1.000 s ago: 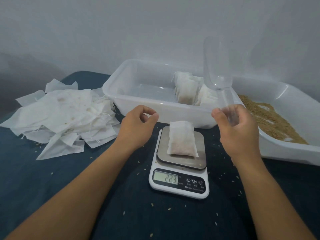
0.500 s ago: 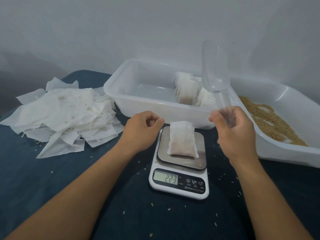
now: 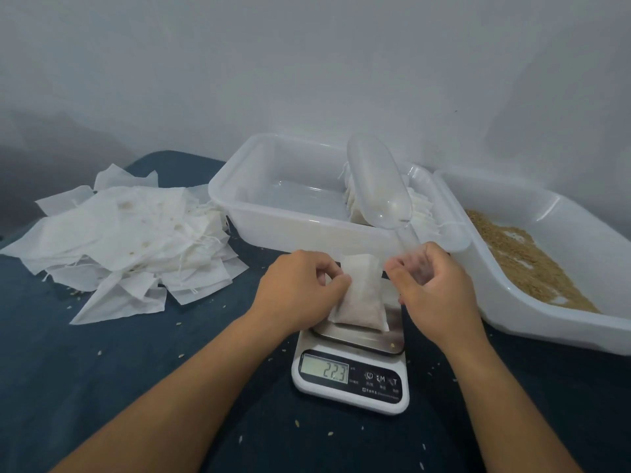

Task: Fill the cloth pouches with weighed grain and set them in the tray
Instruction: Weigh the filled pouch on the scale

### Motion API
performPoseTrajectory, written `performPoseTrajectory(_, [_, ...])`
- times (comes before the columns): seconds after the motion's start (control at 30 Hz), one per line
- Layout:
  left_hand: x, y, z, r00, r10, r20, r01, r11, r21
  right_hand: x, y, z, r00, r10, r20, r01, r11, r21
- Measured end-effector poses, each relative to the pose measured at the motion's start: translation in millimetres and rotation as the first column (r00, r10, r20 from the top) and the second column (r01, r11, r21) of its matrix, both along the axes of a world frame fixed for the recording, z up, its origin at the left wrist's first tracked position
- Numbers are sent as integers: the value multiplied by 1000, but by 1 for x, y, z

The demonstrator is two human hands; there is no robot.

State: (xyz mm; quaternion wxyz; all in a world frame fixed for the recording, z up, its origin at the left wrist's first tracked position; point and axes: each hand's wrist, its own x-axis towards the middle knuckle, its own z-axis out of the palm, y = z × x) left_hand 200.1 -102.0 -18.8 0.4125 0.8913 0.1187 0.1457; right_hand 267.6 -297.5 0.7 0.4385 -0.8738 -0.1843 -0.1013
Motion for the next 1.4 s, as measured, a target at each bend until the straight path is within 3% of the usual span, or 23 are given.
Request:
performPoseTrajectory(0.27, [-9,-4,7,969,-81,232,85,996,-5,7,-21,12,937,328,-124,-305,937,171])
performPoseTrajectory(0.43, [-13,-8,10,948,-131,290,135,991,9,-4,-15,16,945,324,-46,-319,943,90])
performPoseTrajectory(0.57, [-13,-10,12,943,-148,300,164,986,-28,-10,-15,20,945,325,26,-326,937,125])
performPoseTrajectory(0.63, [-15,-11,13,938,-228,260,277,946,-169,-14,-15,24,941,329,78,-337,929,150])
performPoseTrajectory(0.73, [-18,-12,16,906,-378,191,424,806,-413,-22,-15,32,930,344,130,-364,912,191])
performPoseTrajectory(0.97, [-26,-19,29,809,-575,124,556,680,-478,-42,-18,50,900,430,67,-432,862,265])
performPoseTrajectory(1.1, [-26,-21,26,844,-514,154,521,717,-464,-46,-19,56,855,519,-13,-488,812,321])
performPoseTrajectory(1.23, [-22,-18,21,910,-390,137,413,838,-356,-41,-21,62,903,423,-76,-365,849,381])
performPoseTrajectory(1.4, [-19,-12,17,946,-294,135,322,900,-295,-24,-44,81,954,241,-180,-159,911,382])
